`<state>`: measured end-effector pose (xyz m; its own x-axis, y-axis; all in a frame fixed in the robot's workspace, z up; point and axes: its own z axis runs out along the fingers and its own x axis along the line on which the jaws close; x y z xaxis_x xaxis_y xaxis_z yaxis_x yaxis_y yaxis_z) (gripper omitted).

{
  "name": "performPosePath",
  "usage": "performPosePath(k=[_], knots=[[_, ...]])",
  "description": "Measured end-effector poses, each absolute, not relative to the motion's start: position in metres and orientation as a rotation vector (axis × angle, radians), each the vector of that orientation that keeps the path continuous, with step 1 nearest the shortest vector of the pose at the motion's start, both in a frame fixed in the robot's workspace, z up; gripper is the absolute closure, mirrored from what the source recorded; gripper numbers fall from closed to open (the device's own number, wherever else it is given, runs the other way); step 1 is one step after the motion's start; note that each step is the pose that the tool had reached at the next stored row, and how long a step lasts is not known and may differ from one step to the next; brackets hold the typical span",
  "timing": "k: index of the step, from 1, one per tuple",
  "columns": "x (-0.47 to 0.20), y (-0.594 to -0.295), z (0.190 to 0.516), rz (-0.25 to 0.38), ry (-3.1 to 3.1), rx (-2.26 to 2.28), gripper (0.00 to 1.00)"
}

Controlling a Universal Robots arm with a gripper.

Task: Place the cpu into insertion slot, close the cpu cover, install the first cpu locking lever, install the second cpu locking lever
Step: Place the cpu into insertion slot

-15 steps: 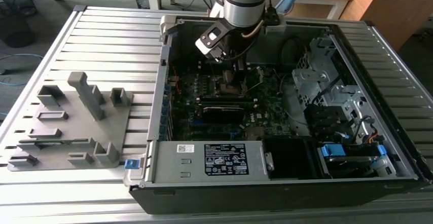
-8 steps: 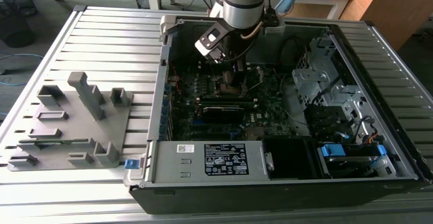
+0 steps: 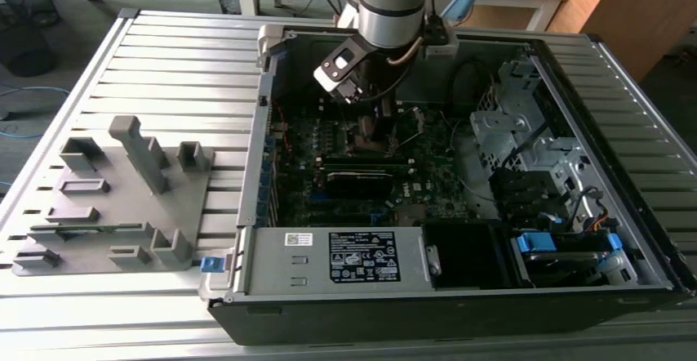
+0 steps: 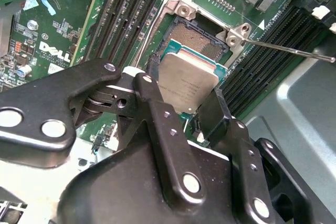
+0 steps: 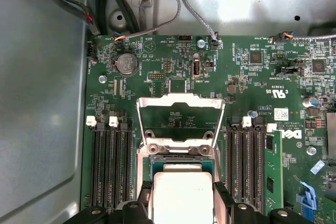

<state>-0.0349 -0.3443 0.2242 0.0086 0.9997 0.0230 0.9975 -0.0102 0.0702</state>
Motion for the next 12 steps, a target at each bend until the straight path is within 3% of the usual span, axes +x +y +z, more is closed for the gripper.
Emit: performPosePath(k=[12], knots=[[-0.0349,-0.3422,0.2225,0.102,2.186,2.207,0.46]])
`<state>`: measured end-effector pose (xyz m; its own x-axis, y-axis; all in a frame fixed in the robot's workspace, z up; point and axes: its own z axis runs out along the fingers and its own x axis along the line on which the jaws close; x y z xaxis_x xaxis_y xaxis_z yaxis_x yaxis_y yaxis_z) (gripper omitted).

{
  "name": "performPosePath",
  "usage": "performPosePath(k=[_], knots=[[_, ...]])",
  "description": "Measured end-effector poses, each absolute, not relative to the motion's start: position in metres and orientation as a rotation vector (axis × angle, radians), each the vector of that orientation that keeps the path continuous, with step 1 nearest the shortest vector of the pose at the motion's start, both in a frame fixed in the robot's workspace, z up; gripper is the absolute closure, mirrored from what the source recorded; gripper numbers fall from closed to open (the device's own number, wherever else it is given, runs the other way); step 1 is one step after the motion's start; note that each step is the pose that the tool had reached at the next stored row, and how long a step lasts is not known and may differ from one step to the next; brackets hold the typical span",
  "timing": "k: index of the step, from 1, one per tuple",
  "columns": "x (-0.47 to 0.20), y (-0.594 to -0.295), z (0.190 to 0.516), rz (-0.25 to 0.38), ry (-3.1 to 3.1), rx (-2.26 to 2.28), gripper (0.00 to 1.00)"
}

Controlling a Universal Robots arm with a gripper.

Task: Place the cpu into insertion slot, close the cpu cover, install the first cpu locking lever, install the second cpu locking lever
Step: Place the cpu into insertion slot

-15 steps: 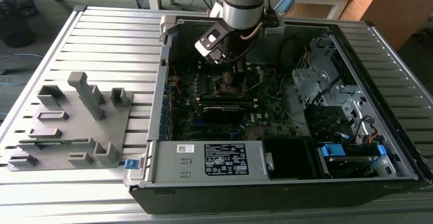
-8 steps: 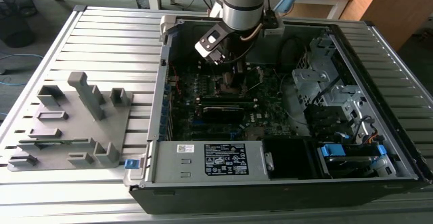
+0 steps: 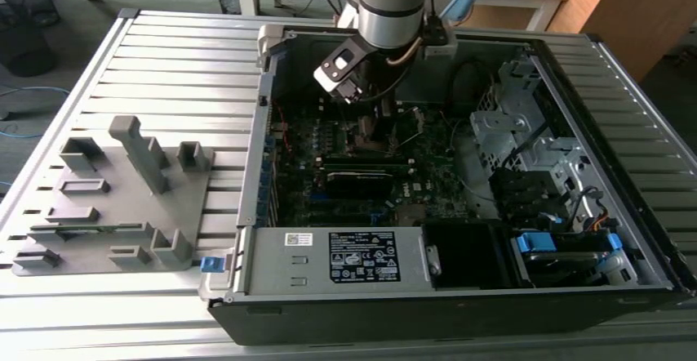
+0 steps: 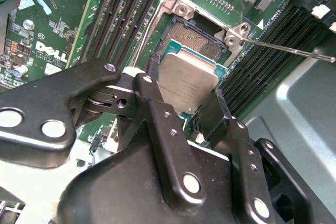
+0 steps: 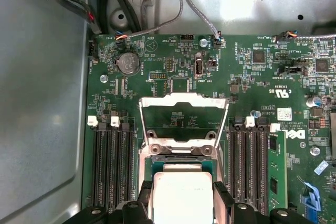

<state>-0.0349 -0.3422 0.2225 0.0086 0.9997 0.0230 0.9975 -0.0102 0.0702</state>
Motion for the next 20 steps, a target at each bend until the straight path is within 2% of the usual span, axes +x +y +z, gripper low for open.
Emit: performPosePath(k=[20], knots=[[-0.037,-0.342,0.207,0.103,2.185,2.207,0.46]])
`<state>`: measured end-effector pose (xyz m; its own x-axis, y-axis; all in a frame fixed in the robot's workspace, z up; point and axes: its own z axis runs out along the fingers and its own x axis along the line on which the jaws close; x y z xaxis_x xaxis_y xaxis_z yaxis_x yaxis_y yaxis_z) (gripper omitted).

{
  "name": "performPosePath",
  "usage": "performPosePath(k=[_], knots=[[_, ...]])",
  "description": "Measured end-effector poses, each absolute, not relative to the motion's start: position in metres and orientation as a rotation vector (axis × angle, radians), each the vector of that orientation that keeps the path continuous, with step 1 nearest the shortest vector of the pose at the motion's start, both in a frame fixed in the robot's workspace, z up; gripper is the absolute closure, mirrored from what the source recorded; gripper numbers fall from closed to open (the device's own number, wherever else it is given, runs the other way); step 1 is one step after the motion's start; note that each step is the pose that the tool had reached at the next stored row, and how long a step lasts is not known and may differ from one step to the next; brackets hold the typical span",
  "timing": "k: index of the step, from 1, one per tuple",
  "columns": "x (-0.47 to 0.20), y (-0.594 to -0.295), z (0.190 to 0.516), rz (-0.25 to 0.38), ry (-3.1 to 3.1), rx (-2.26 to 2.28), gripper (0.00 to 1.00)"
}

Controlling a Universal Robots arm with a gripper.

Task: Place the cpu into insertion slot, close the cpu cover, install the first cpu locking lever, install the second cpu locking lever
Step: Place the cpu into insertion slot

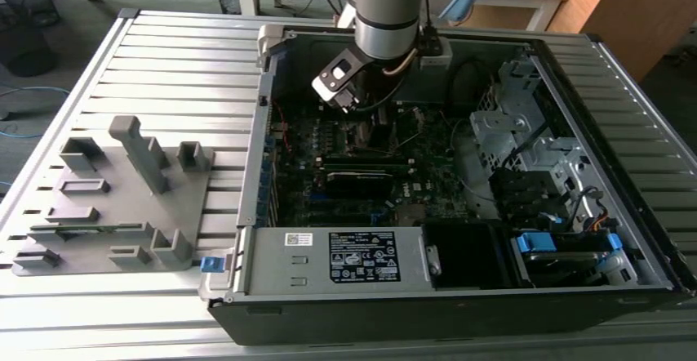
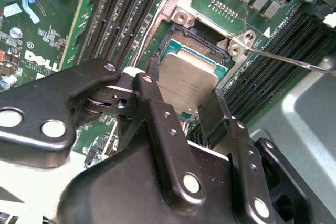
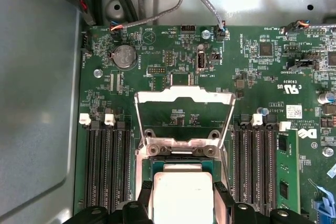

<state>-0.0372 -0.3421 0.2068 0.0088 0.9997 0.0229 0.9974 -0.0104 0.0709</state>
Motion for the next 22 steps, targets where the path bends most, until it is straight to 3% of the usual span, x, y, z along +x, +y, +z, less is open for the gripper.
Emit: performPosePath(k=[22], knots=[[-0.0407,-0.3412,0.2083,0.103,2.186,2.207,0.46]])
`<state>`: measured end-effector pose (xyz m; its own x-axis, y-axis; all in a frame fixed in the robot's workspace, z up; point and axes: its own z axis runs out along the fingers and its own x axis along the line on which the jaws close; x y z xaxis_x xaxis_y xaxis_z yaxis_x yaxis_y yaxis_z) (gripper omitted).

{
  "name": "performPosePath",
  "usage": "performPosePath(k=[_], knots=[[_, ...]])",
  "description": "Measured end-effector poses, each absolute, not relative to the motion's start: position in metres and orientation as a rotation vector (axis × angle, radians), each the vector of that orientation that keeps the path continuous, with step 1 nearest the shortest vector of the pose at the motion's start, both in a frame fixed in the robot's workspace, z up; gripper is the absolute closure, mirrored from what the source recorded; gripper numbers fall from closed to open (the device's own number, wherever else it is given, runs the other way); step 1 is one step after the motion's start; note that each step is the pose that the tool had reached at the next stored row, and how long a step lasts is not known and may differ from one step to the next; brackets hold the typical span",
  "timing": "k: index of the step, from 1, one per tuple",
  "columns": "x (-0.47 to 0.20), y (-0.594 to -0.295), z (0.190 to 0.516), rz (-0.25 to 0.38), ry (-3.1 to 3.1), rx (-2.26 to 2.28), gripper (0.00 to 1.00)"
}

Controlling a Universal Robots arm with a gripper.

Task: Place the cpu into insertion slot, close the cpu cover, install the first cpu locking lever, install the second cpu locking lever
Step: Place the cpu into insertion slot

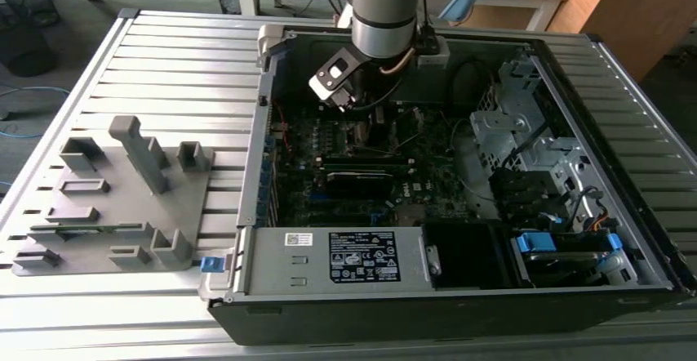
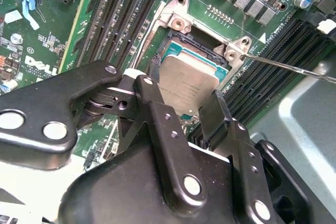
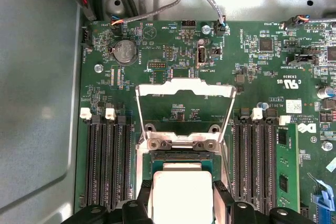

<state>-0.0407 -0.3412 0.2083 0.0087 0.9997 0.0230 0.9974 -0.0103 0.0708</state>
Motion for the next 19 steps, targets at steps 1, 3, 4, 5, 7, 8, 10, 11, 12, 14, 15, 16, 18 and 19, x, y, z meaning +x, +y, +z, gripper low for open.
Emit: performPosePath(k=[1,3,4,5,7,8,10,11,12,14,15,16,18,19], knots=[[-0.0407,-0.3412,0.2085,0.103,2.185,2.207,0.46],[-0.0407,-0.3412,0.2088,0.103,2.186,2.206,0.46],[-0.0407,-0.3412,0.2091,0.103,2.186,2.207,0.46],[-0.0407,-0.3412,0.2093,0.103,2.186,2.206,0.46],[-0.0407,-0.3412,0.2097,0.103,2.186,2.206,0.46],[-0.0407,-0.3412,0.2099,0.103,2.186,2.206,0.46],[-0.0407,-0.3412,0.2102,0.103,2.186,2.207,0.46],[-0.0407,-0.3412,0.2104,0.103,2.186,2.207,0.46],[-0.0407,-0.3412,0.2107,0.103,2.186,2.207,0.46],[-0.0407,-0.3412,0.2111,0.103,2.186,2.206,0.46],[-0.0407,-0.3412,0.2112,0.103,2.186,2.207,0.46],[-0.0407,-0.3412,0.2115,0.103,2.186,2.206,0.46],[-0.0407,-0.3412,0.2118,0.103,2.186,2.207,0.46],[-0.0407,-0.3412,0.2121,0.103,2.186,2.207,0.46]])
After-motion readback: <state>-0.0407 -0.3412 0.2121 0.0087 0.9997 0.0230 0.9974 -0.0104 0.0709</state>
